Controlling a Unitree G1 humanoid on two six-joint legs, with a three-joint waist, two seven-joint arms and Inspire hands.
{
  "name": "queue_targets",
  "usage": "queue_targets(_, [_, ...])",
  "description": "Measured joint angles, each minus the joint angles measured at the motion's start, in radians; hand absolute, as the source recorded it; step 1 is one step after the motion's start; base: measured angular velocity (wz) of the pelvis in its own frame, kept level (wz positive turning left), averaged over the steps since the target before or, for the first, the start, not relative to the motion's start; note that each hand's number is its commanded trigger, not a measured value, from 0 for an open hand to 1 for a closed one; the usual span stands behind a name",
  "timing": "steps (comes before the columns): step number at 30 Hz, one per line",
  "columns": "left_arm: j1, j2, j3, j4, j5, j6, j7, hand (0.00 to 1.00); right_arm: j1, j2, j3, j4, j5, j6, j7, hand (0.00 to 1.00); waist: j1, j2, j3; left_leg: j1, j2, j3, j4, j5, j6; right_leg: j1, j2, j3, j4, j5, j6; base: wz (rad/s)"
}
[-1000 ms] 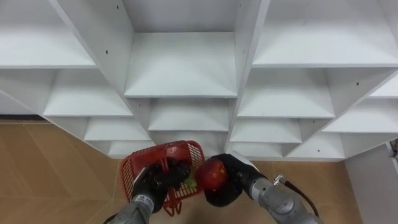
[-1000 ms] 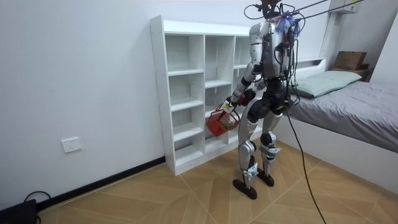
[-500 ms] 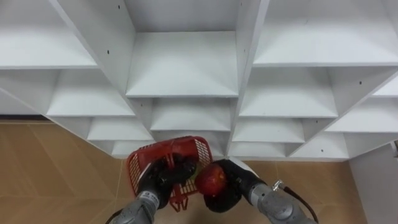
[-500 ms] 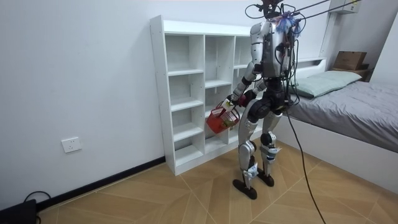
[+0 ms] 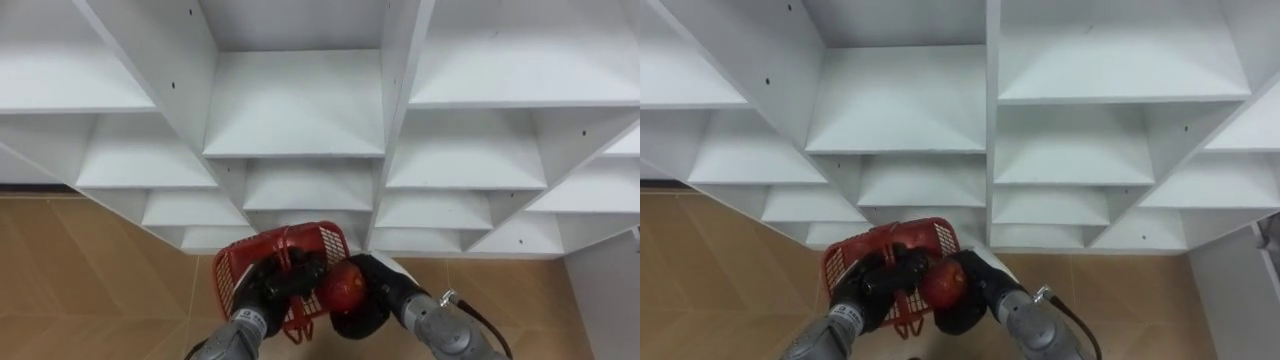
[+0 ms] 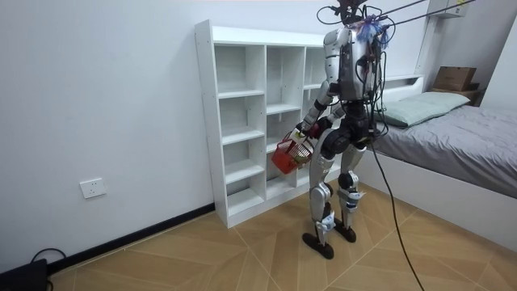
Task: Collect fruits from the closet
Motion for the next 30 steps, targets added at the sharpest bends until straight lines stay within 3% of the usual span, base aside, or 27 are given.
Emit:
queue_targets(9, [0.003,0.000,0.001,0.000,-0.001,0.000,-0.037,1.00,-0.006,0.009,-0.010,0.033,0.029,-0.002,-0.026,1.00,-0.003,-0.002,0.0010,0.000,0.000,0.000,-0.004,0.000,0.000,0.001,0.001,-0.001,-0.006,0.000,0.000,0.00])
queue_targets(10, [0.003,0.000,0.001,0.000,-0.001,0.000,-0.037,1.00,-0.006,0.010,-0.010,0.036,0.033,-0.002,-0.036,0.90,-0.004,-0.002,0.0010,0.000,0.000,0.000,-0.004,0.000,0.000,0.001,0.001,-0.001,-0.006,0.000,0.000,0.00])
queue_targets(12, [0.003,-0.001,0.001,0.000,-0.001,0.000,-0.037,1.00,-0.005,0.011,-0.009,0.037,0.049,-0.002,-0.043,0.19,-0.004,-0.002,0.0011,0.000,0.000,0.000,-0.005,0.000,0.000,0.001,0.001,-0.001,-0.006,0.000,0.000,0.00])
queue_targets(13, [0.003,-0.002,-0.001,0.000,-0.001,0.000,-0.037,1.00,-0.005,0.011,-0.009,0.038,0.058,-0.002,-0.044,0.05,-0.004,-0.002,0.0014,0.001,0.000,0.000,-0.006,0.000,0.000,0.001,0.001,-0.001,-0.006,0.000,0.000,0.00])
queue_targets(14, [0.003,-0.002,-0.001,0.000,-0.001,0.000,-0.037,1.00,-0.005,0.011,-0.009,0.039,0.061,-0.002,-0.046,0.00,-0.004,-0.003,0.0015,0.001,0.000,0.000,-0.006,0.000,0.000,0.001,0.001,-0.001,-0.006,0.000,0.000,0.00])
queue_targets(30, [0.009,0.004,-0.020,0.001,-0.001,0.000,-0.037,1.00,-0.005,0.021,-0.011,0.052,0.071,-0.002,-0.088,0.00,-0.005,-0.004,0.0033,0.001,0.000,0.000,-0.007,0.000,0.000,0.010,0.003,-0.001,-0.021,0.002,0.004,0.00])
